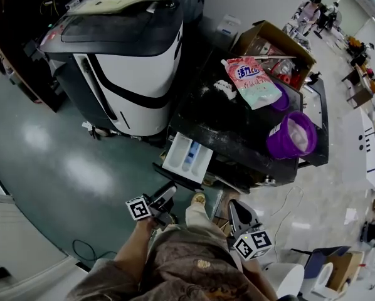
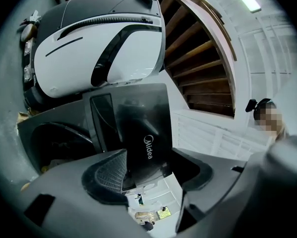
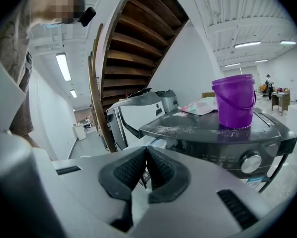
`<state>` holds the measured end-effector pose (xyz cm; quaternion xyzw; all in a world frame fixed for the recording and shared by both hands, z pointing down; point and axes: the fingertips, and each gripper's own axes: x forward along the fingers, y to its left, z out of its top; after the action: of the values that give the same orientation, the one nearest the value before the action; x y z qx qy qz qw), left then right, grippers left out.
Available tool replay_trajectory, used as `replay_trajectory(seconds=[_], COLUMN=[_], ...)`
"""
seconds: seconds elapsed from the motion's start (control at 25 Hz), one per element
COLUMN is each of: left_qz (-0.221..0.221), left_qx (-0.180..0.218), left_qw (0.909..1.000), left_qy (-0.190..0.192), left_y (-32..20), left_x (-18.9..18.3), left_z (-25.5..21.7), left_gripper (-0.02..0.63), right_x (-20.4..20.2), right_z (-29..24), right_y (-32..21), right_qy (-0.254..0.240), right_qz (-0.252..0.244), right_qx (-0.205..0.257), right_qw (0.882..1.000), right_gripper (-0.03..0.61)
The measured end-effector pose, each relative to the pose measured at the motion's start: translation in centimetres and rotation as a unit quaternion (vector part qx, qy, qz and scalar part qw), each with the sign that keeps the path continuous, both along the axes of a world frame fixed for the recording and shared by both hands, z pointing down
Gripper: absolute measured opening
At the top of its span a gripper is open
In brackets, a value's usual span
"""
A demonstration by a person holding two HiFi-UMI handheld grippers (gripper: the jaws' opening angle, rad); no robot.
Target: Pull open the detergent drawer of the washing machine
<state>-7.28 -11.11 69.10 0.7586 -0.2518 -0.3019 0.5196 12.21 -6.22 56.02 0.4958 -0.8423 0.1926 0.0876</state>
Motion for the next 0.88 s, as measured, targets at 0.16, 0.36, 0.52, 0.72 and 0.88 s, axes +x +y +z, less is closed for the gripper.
replay_trajectory(seconds=[0.16,0.36,0.52,0.72,0.88], left_qz=[-0.013,-0.041,-0.063,-0.054,-0.054], left_qx=[0.010,0.012,0.026,0.061,0.083], left_qw=[0.9994,0.9946,0.9908,0.9828,0.9692], left_qy=[-0.032,-0.094,-0.117,-0.166,-0.225], left_y=[0.0,-1.0,-1.9,-2.8,-3.5], left_x=[-1.9,-4.4,-6.2,-5.6,-4.9], left_z=[-2.4,-6.6,-10.9,-16.3,-19.3], left_gripper=[0.287,0.287,0.287,0.287,0.287], right_x=[-1.1,-2.2,-3.1,-3.6,-3.9], right_z=[-0.2,-1.0,-1.9,-3.3,-4.2], right_y=[-1.1,-2.9,-4.5,-6.2,-7.6], right_qy=[-0.009,-0.023,-0.034,-0.035,-0.032], right_qz=[-0.018,-0.040,-0.057,-0.074,-0.083], right_qx=[0.003,0.011,0.022,0.031,0.037], right_qw=[1.000,0.999,0.998,0.996,0.995], right_gripper=[0.003,0.003,0.003,0.003,0.003])
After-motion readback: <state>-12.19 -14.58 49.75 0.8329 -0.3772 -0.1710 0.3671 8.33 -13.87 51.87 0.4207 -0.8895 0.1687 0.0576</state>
